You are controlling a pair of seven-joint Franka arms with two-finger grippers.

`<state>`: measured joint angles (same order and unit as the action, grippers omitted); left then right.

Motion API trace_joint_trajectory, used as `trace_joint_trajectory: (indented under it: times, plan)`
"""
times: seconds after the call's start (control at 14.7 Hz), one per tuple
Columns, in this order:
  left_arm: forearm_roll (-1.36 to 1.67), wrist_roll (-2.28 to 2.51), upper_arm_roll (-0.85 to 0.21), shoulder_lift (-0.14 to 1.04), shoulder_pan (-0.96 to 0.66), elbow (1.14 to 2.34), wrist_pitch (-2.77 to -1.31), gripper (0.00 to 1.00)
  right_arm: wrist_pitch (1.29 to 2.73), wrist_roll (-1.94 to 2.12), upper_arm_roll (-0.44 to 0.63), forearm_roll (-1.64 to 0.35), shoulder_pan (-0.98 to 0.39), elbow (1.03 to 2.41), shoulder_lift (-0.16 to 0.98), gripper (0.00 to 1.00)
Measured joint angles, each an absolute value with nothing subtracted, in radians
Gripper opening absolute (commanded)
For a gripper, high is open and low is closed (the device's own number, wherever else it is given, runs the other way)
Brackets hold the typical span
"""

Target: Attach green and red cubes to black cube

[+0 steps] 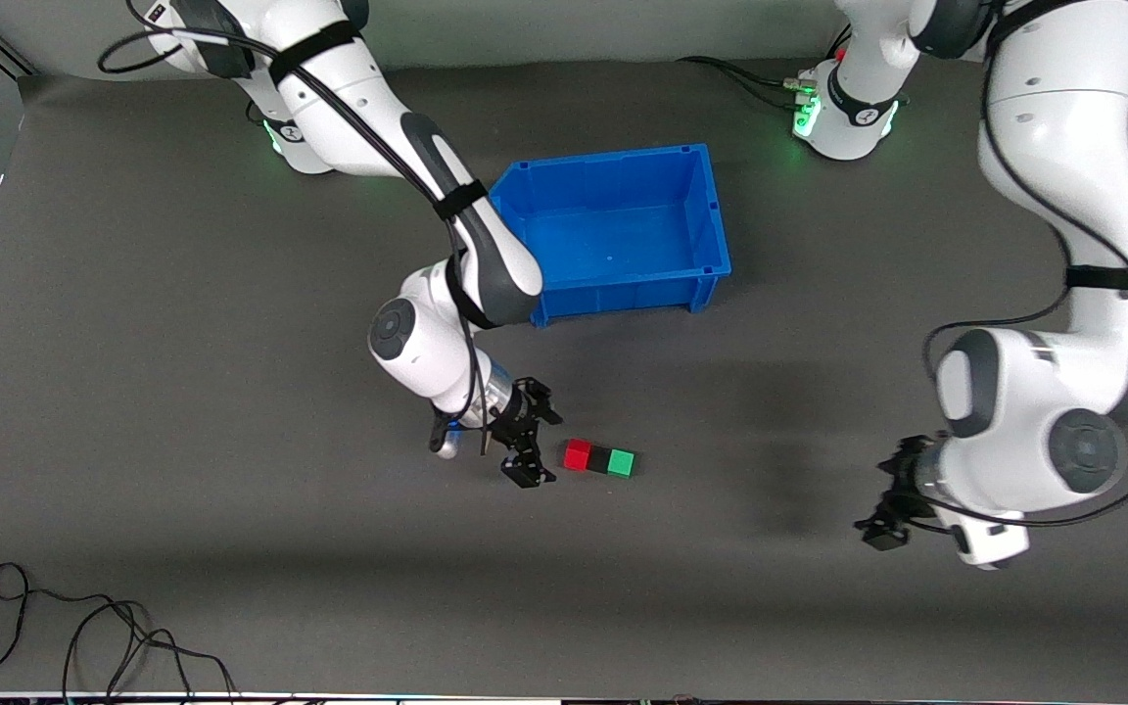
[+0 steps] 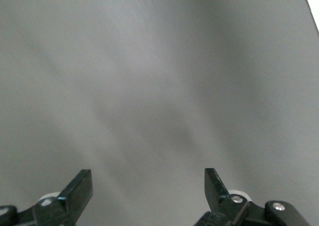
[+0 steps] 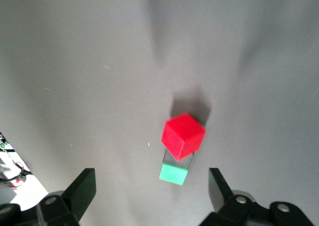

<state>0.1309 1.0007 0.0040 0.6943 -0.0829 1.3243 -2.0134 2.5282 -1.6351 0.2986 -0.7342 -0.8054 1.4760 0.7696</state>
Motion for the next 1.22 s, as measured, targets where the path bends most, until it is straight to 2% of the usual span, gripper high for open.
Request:
trace_joint_trajectory:
  times: [0.34,0.61,0.88,0.95,1.02,1.09,1.15,1.22]
  plan:
    - [0.13,0.527,0.004,0.607,0.038,1.332,-1.893,1.0,2.283,-1.609,0.35,-0.354,-0.799,1.475,0.622,1.0]
    - [0.129,0.215,0.004,0.513,0.108,1.39,-1.859,1.0,2.014,-1.338,0.435,-0.284,-0.802,1.476,0.495,1.0]
    - [0.017,0.161,-0.024,0.449,0.074,1.404,-1.82,1.0,1.832,-1.057,0.518,-0.17,-0.79,1.481,0.367,1.0]
    - [-0.001,0.155,-0.026,0.434,0.046,1.404,-1.817,0.99,1.803,-1.005,0.519,-0.119,-0.778,1.486,0.331,1.0]
    - [-0.011,0.154,-0.028,0.422,0.02,1.404,-1.816,0.92,1.78,-0.943,0.515,-0.076,-0.76,1.496,0.292,1.0]
    - [-0.019,0.149,-0.028,0.412,-0.002,1.404,-1.815,0.93,1.76,-0.865,0.501,-0.05,-0.728,1.51,0.251,1.0]
    - [-0.022,0.13,-0.029,0.404,-0.017,1.404,-1.813,0.99,1.743,-0.785,0.47,-0.029,-0.677,1.524,0.212,1.0]
    - [-0.023,0.095,-0.029,0.395,-0.024,1.405,-1.804,0.99,1.726,-0.702,0.422,-0.006,-0.606,1.538,0.174,1.0]
